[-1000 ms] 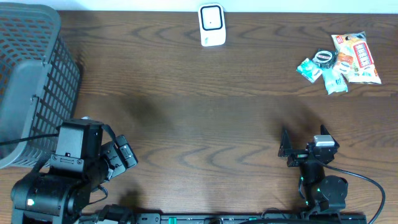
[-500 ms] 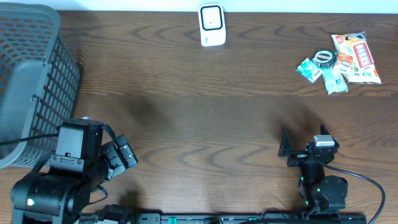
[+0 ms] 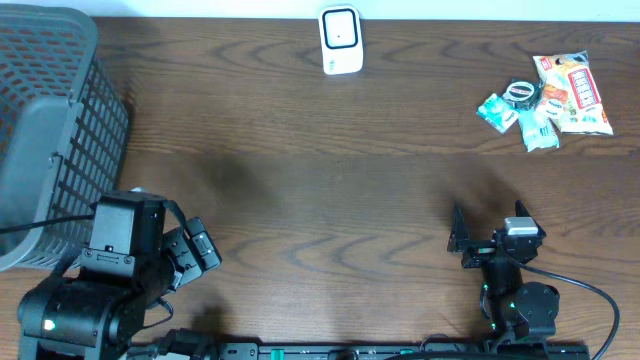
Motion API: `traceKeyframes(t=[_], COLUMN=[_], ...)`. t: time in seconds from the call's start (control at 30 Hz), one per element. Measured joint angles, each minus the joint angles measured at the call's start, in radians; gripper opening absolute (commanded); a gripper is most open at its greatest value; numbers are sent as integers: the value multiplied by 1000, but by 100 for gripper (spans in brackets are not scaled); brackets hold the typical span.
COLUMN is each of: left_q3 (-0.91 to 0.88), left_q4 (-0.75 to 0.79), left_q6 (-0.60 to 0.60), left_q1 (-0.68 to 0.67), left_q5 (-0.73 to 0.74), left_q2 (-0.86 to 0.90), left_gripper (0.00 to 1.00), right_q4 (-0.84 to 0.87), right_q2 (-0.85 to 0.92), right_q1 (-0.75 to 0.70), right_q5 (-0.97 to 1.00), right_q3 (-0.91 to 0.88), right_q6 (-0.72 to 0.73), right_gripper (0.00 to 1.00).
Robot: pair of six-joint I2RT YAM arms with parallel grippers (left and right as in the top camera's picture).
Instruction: Scan the item barcode
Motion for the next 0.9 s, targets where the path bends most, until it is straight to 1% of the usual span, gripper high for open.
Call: traceKeyframes(t=[0.17,0.3,0.4,0.47,0.57,0.67,0.77,0.9], left_q3=[0,0,-15,-45,-103,-178,-281,-447], left_q4=[-15,74,201,310,436,543,657,822], left_q6=[0,28,132,245,400,515,587,634], left_q1=[0,0,0,0,0,0,8,41], left_q5=[0,2,41,103,194,257,295,317], left_q2=[0,-2,-16,-36,-76,-129,-199,-304], left_gripper=[98,98,98,98,98,98,98,98], right_q4=[0,0,0,0,0,0,0,0], right_q2=[0,0,0,0,0,0,0,0], right_q1=[0,0,0,0,0,0,0,0], right_q5=[0,0,0,0,0,0,0,0], right_q3=[0,0,0,0,0,0,0,0], right_q6=[0,0,0,0,0,0,0,0], right_gripper=[99,99,99,99,99,99,99,99])
